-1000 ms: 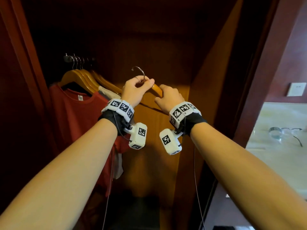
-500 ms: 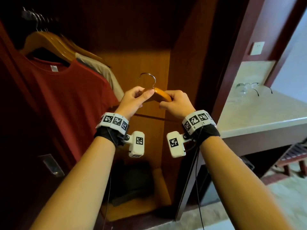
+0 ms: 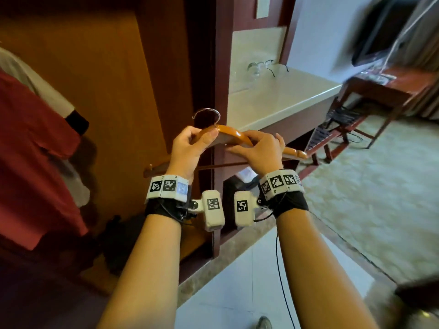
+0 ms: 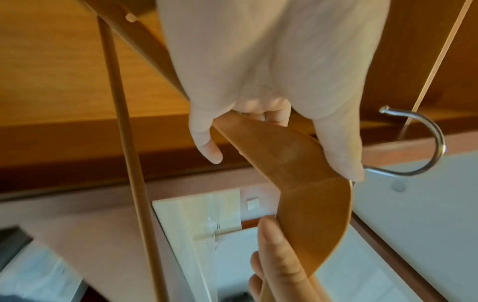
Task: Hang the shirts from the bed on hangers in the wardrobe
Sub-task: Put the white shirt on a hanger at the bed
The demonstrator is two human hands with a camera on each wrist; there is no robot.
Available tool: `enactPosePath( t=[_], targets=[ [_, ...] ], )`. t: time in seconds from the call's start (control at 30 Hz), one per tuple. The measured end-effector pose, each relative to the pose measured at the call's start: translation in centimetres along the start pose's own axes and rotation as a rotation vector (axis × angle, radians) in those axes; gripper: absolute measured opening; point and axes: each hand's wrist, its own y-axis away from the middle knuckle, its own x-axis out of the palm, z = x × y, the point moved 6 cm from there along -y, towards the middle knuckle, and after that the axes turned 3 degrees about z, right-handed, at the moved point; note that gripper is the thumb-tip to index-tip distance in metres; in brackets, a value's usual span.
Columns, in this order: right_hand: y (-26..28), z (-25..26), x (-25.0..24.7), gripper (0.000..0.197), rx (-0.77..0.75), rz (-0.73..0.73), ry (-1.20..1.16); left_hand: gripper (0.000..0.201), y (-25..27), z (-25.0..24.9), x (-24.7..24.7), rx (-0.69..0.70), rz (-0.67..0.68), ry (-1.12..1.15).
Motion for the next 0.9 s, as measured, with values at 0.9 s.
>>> enactPosePath(
  t=[0.9],
  targets=[
    [-4.2, -43.7, -32.8, 0.021, 0.435, -0.371, 0.057, 0.032, -13.5, 10.8, 57.4, -0.128, 0.587, 0.087]
  ],
)
